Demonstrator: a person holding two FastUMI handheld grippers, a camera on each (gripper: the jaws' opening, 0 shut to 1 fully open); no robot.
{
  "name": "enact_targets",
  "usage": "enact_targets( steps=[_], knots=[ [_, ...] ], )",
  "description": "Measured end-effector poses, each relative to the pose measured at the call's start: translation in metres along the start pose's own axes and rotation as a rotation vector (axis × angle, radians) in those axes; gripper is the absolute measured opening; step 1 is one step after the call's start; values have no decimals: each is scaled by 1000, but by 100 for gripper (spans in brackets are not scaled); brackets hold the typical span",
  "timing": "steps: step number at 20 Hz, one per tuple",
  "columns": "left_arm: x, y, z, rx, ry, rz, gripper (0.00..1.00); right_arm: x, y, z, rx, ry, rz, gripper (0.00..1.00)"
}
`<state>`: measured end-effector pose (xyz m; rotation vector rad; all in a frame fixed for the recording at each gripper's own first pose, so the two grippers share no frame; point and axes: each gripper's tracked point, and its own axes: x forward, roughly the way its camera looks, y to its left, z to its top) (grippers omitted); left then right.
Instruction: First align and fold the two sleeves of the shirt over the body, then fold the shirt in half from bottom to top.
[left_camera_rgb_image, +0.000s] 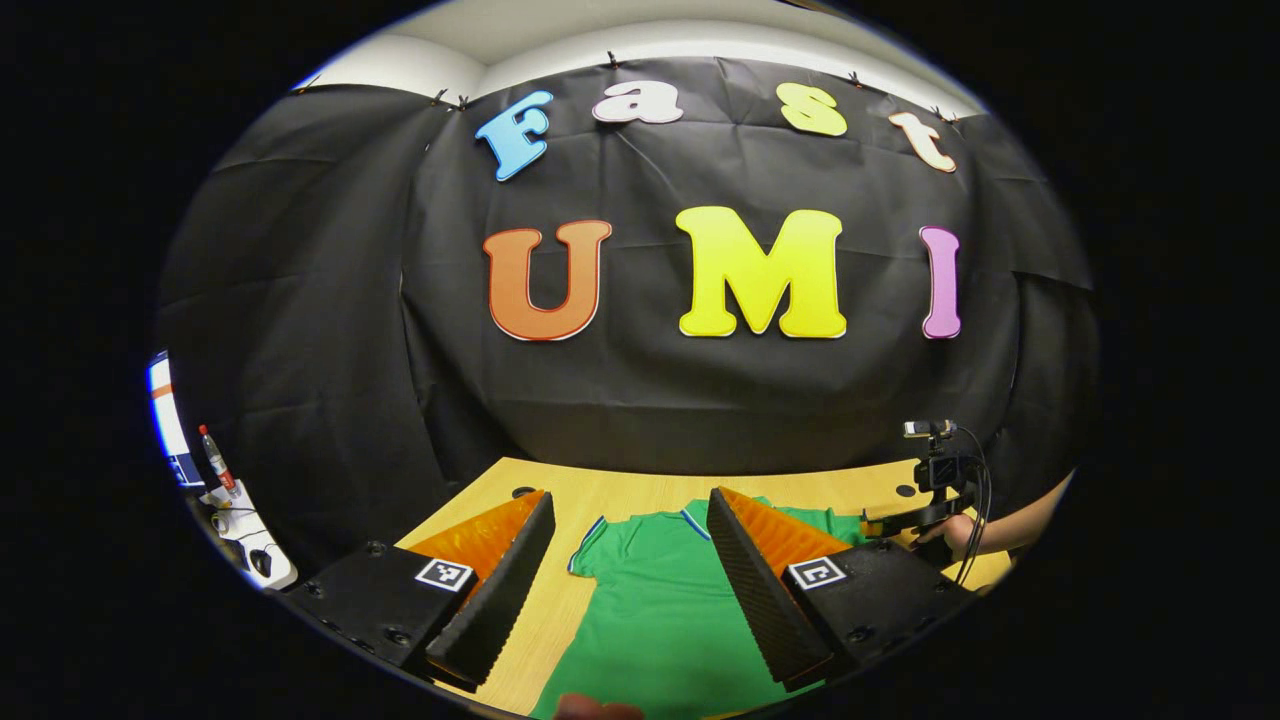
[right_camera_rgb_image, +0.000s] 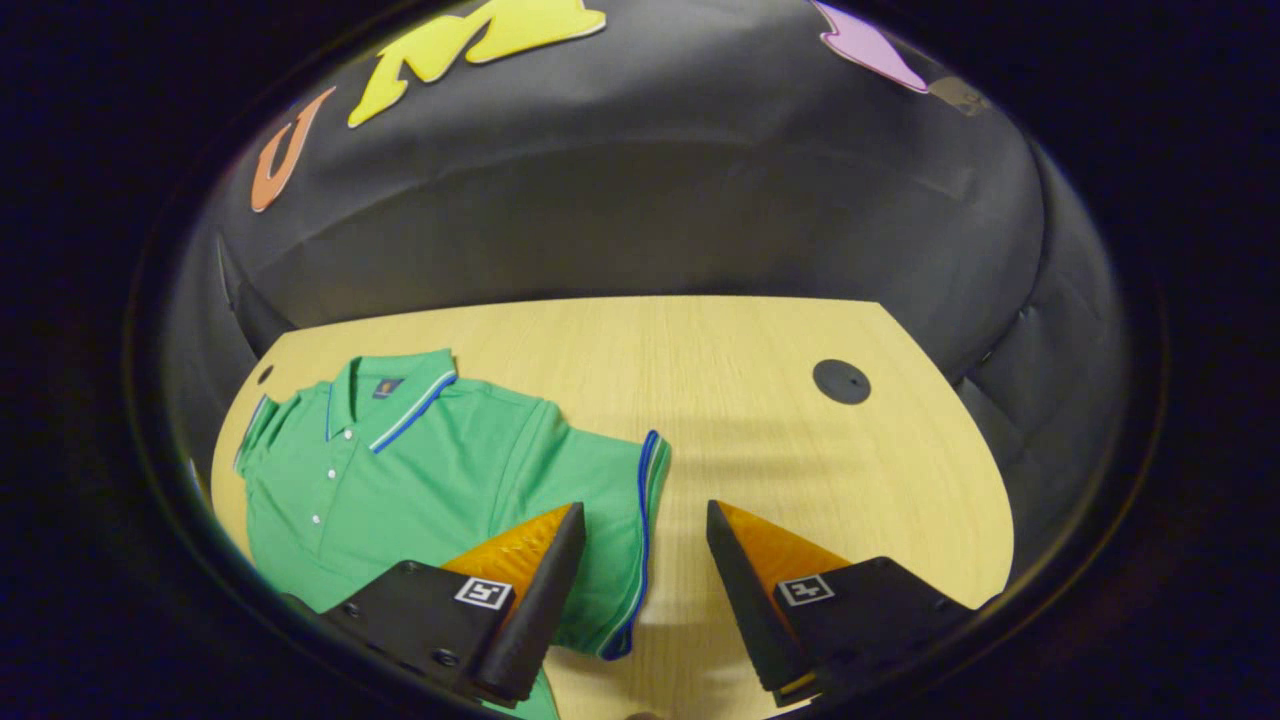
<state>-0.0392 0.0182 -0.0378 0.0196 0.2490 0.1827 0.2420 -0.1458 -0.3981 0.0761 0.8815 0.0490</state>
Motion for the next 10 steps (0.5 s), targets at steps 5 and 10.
enact_targets(
  steps=[5, 10],
  knots=[
    [-3, 4, -3, 15, 20, 16, 98, 15, 2, 2, 10, 2, 3, 78],
    [-8, 6, -7, 22, 50, 18, 98, 15, -1, 1, -20, 10, -12, 8]
  ],
)
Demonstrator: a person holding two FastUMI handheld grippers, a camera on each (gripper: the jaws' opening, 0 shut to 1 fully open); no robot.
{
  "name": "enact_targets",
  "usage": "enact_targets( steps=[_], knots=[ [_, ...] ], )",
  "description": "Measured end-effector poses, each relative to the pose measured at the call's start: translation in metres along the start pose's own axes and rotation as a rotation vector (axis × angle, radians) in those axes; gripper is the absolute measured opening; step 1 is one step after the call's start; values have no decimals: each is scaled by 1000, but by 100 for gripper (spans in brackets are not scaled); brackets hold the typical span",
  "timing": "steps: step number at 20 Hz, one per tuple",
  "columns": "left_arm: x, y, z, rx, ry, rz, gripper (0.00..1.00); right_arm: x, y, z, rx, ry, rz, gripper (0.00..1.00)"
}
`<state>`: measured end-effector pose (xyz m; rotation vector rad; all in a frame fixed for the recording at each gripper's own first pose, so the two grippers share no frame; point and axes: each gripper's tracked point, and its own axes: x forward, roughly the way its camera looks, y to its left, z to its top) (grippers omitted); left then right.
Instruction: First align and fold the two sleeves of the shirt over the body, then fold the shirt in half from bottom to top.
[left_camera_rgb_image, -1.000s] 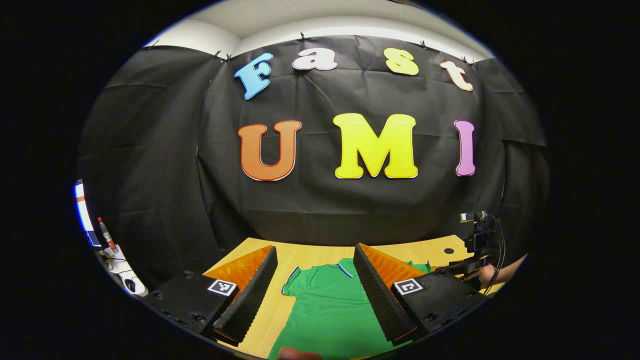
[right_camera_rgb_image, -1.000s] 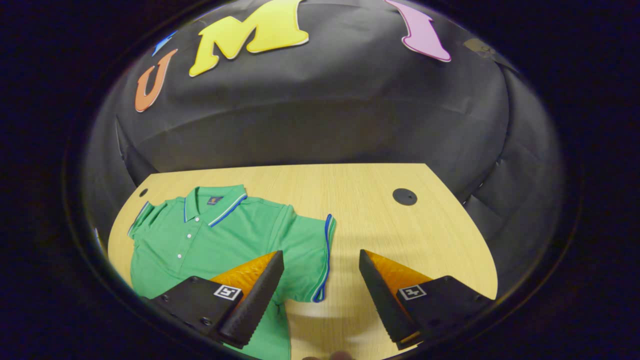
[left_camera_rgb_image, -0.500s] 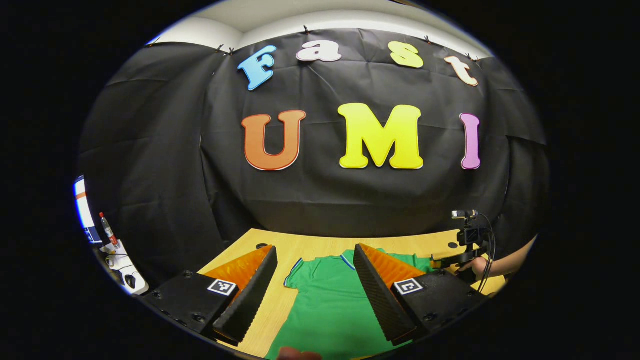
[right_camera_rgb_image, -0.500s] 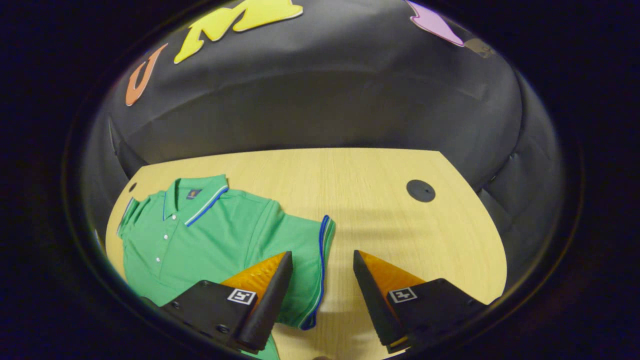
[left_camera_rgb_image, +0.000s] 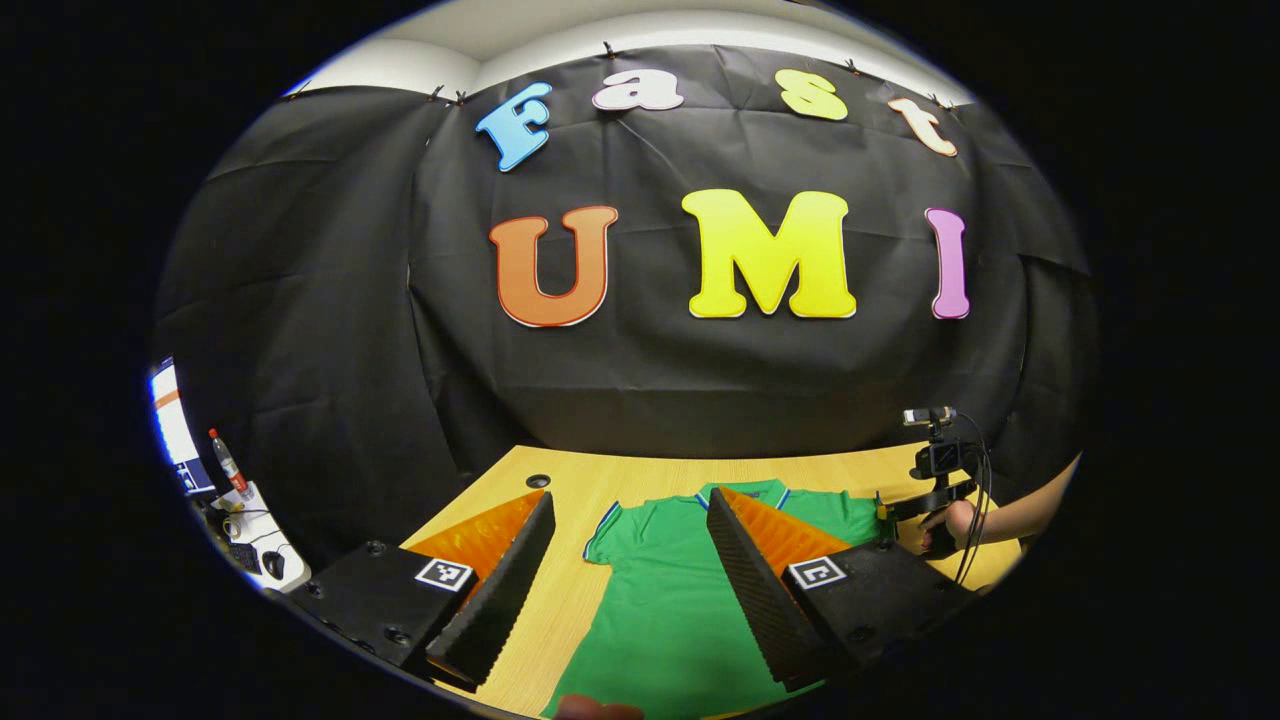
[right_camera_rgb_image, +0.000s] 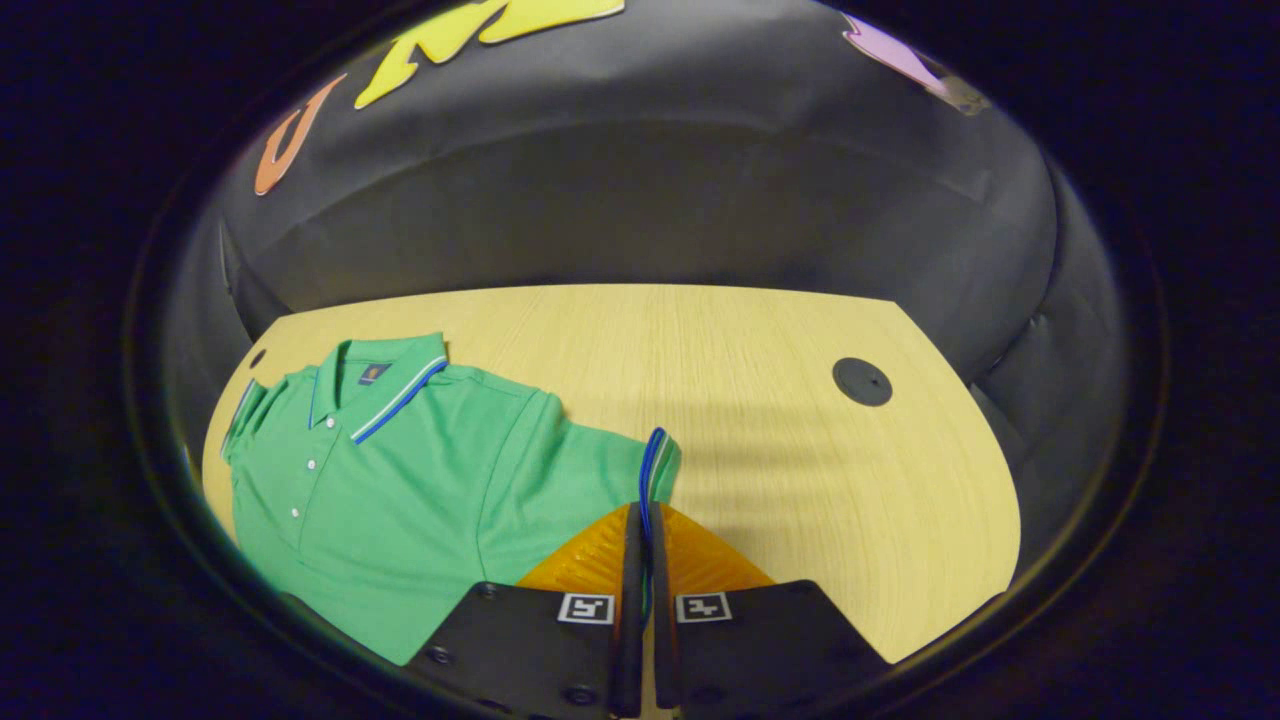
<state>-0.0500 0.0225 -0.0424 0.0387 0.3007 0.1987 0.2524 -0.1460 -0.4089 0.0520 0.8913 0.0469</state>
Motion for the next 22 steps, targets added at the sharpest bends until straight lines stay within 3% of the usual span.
enact_targets(
  steps=[4, 9, 10, 13, 16, 17, 22],
  knots=[
    [2, 1, 0, 3, -6, -3, 98, -8, 0, 7, 53, -19, -12, 8],
    [0, -1, -2, -27, -1, 5, 98, -38, 12, 33, 23, -79, -9, 8],
    [-1, 0, -2, -33, 1, 8, 98, -44, 20, 38, 11, -89, -3, 11],
    [-2, 1, -2, -55, -2, 26, 98, -57, 50, 47, -42, -91, 20, 4],
    [-2, 7, -1, -64, -15, 55, 98, -66, 87, 56, -64, -107, 45, 7],
    [-1, 10, 0, -66, -22, 67, 98, -68, 101, 59, -69, -111, 56, 4],
    [-5, 20, 1, -90, -31, 126, 98, -66, 153, 56, -94, -93, 90, 8]
  ],
)
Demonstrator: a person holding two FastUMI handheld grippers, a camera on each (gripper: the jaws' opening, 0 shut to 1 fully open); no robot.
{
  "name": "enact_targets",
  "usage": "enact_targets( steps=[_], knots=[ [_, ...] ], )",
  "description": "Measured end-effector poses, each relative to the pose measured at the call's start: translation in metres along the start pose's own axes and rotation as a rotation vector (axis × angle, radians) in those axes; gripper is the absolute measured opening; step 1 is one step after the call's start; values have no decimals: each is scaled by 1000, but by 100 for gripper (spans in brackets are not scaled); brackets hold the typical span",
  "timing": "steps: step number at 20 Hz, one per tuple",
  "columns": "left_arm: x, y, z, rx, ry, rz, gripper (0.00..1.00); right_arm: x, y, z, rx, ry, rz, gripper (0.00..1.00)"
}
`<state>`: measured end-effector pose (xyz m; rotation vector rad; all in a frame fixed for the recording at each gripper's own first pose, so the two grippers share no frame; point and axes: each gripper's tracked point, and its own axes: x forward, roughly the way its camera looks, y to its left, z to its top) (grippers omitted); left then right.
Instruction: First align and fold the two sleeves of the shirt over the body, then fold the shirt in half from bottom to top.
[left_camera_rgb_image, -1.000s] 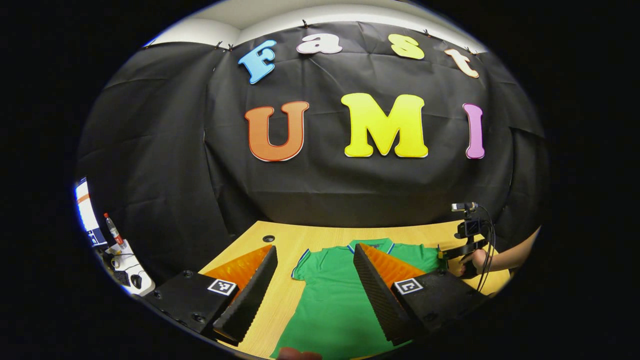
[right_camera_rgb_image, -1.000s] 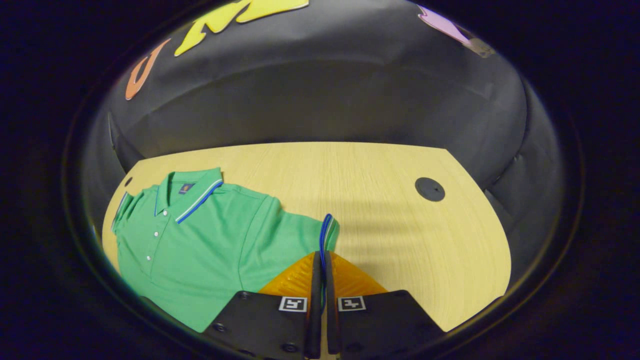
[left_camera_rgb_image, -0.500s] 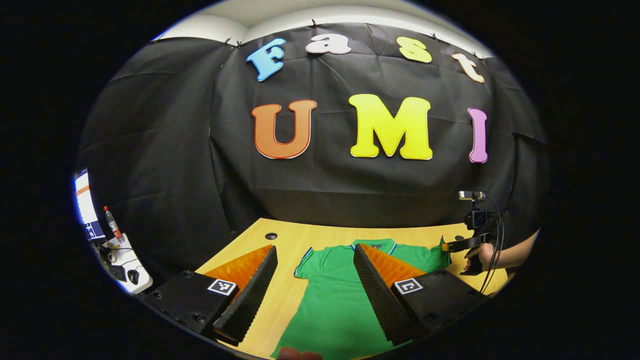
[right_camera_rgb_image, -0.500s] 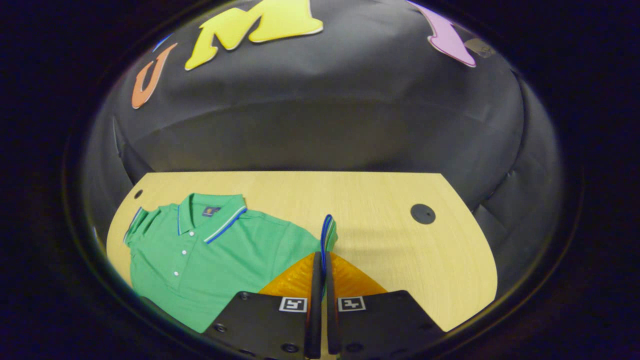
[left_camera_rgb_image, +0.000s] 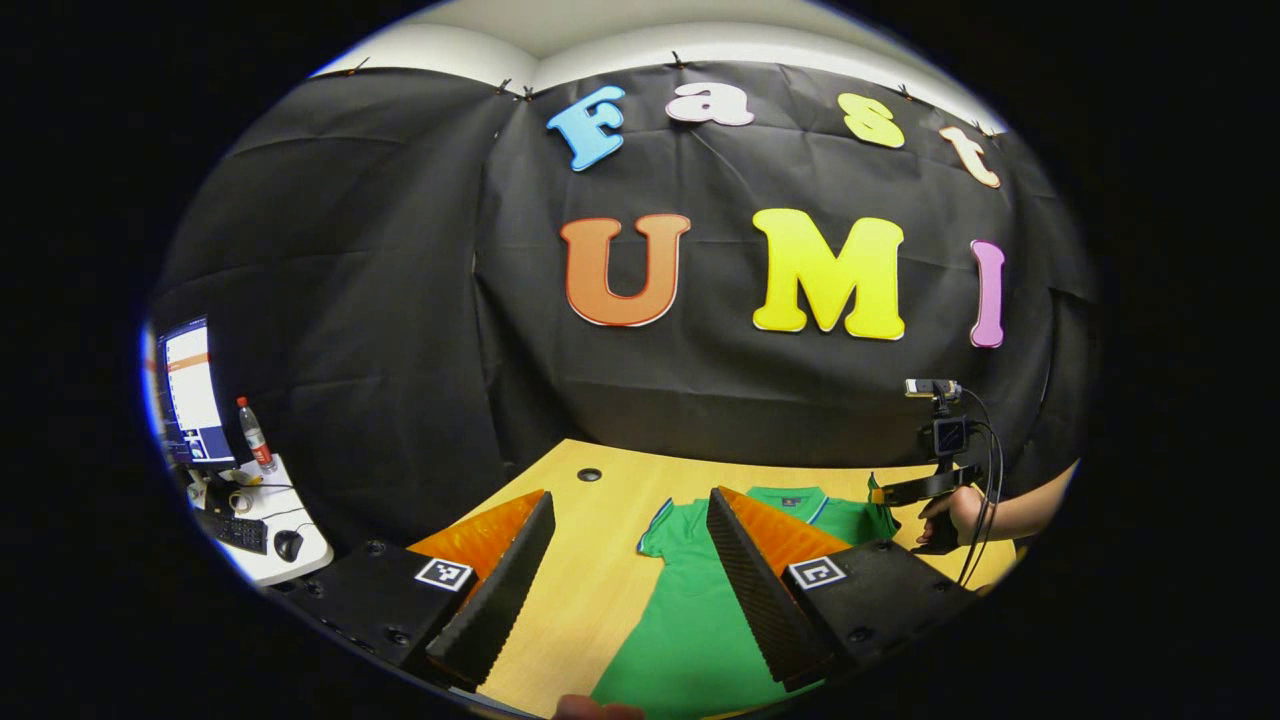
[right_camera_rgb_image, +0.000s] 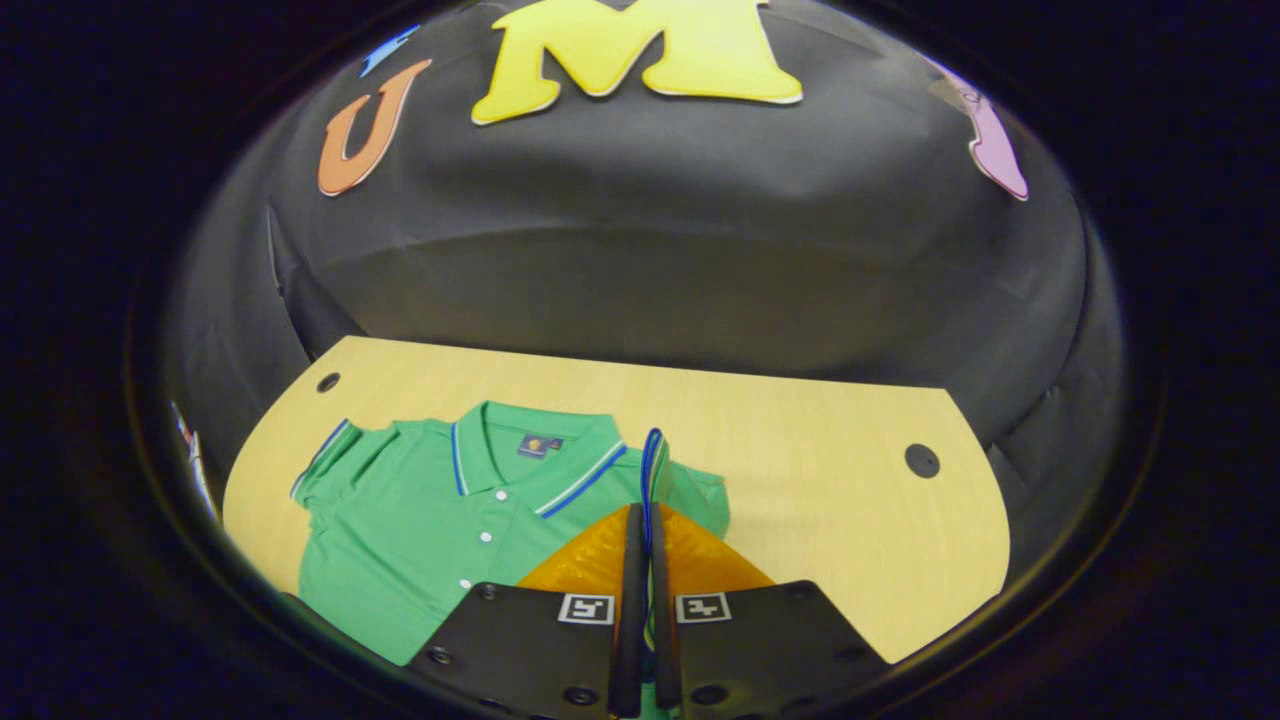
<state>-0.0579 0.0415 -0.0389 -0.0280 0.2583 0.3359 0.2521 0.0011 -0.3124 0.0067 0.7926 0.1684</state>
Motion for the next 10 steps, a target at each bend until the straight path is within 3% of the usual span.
enact_targets(
  steps=[3, 5, 9, 10],
  knots=[
    [-2, 7, -1, 0, 10, 24, 98, 8, 22, -6, 20, 28, 27, 8],
    [-2, 9, -2, -3, 13, 34, 98, 4, 38, -4, 36, 23, 65, 14],
    [-1, 5, -1, -16, 10, -1, 98, -23, 37, 15, 24, -39, 50, 71],
    [0, 3, 0, -16, 4, -18, 98, -34, 34, 22, 23, -64, 37, 77]
  ],
)
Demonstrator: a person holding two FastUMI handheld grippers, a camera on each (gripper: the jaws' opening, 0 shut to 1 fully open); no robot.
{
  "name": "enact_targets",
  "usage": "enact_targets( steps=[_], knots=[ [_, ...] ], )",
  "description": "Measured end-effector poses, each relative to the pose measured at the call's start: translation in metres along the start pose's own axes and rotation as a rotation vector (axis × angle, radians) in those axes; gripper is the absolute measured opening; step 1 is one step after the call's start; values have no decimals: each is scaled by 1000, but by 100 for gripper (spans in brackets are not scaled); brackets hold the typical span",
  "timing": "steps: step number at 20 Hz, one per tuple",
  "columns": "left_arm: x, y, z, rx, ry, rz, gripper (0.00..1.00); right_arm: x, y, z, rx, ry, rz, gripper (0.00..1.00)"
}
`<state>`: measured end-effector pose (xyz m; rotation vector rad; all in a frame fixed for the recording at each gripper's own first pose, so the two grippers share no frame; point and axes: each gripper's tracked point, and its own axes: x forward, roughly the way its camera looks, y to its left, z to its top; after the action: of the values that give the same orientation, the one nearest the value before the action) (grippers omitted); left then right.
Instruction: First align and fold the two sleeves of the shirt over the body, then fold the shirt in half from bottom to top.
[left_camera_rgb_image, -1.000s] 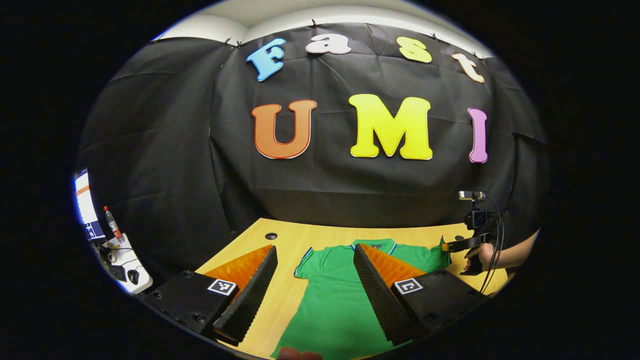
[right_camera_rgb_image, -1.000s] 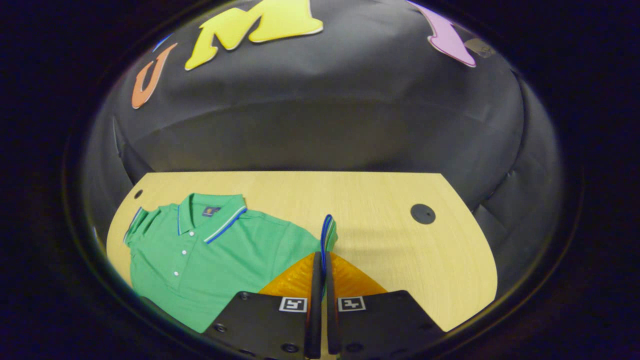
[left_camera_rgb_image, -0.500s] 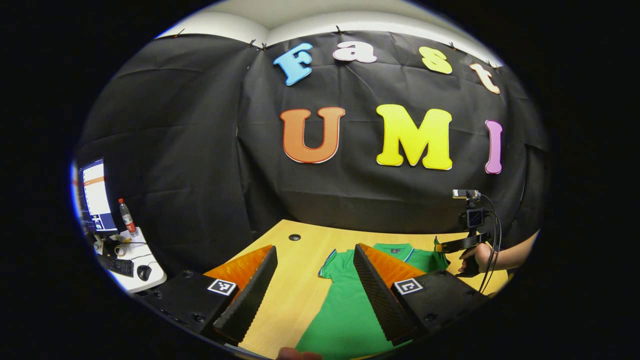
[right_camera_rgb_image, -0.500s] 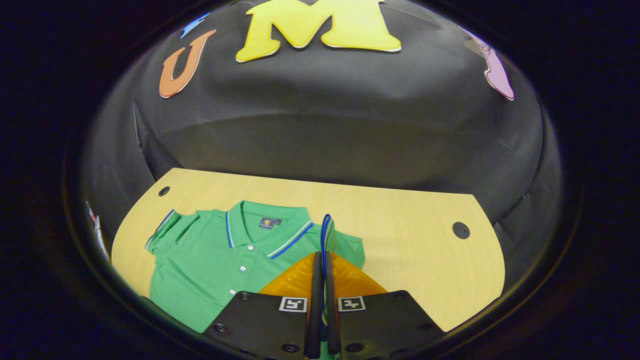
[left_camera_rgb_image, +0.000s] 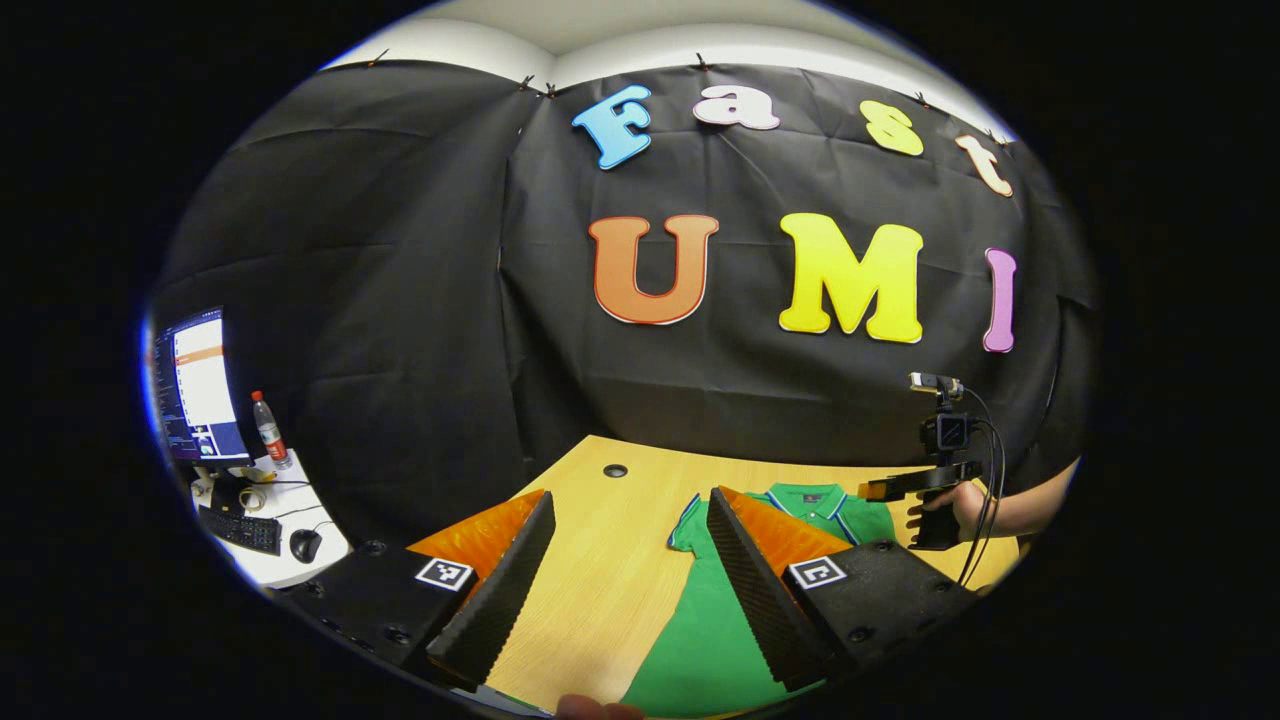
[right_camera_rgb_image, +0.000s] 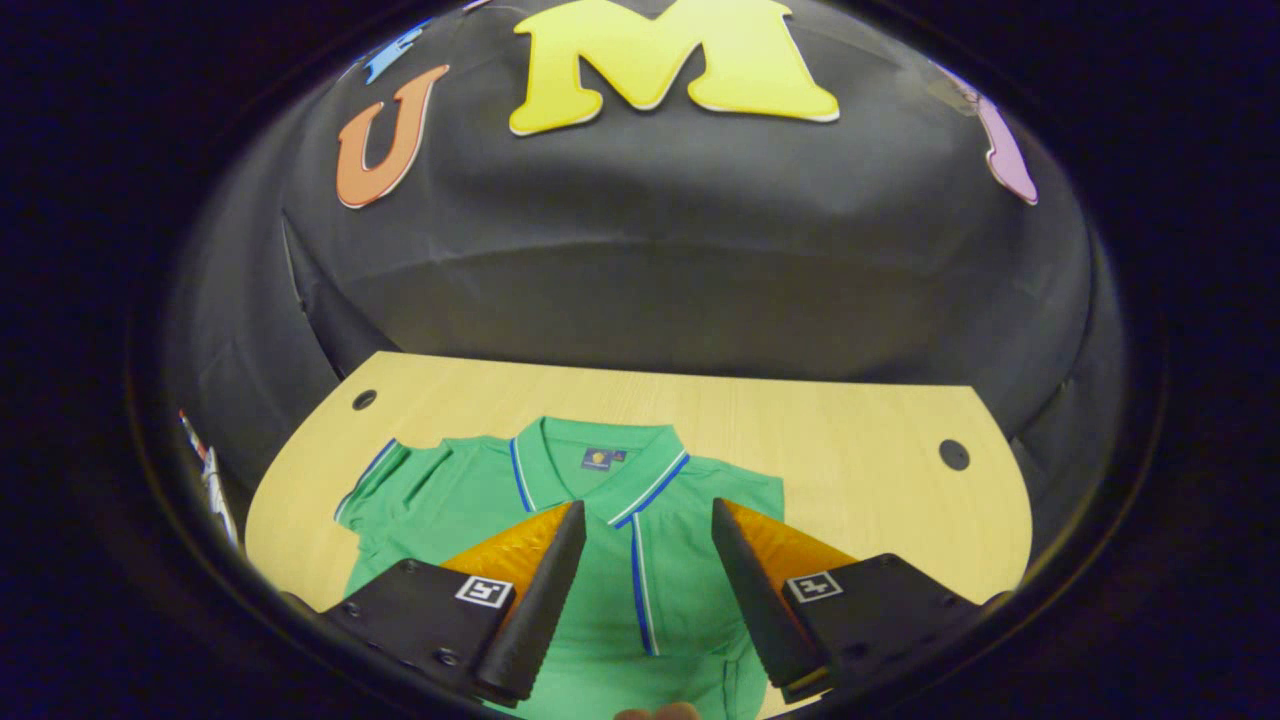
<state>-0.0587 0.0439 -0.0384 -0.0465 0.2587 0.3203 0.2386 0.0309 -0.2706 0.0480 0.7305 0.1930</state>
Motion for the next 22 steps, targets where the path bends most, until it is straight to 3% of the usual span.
enact_targets(
  steps=[1, 2, 5, 9, 10, 11, 15, 22],
  knots=[
    [3, -3, 1, -1, -6, -19, 99, -13, -3, 9, 2, -29, -9, 78],
    [6, -7, 3, -1, -13, -42, 98, -28, -6, 16, 4, -59, -25, 89],
    [13, -18, 3, 10, -32, -133, 99, -81, -7, 32, -11, -138, -42, 94],
    [16, -35, -5, -2, 6, -257, 98, -164, -1, 38, -54, -227, -33, 89],
    [17, -38, -9, -9, 19, -278, 98, -185, 1, 38, -60, -249, -35, 94],
    [19, -40, -13, -9, 37, -300, 99, -205, 2, 38, -66, -269, -42, 89],
    [24, -44, -31, -9, 109, -354, 99, -271, 5, 36, -87, -325, -66, 89],
    [39, -52, -60, -32, 217, -397, 99, -318, -1, 14, -95, -319, -138, 89]
  ],
)
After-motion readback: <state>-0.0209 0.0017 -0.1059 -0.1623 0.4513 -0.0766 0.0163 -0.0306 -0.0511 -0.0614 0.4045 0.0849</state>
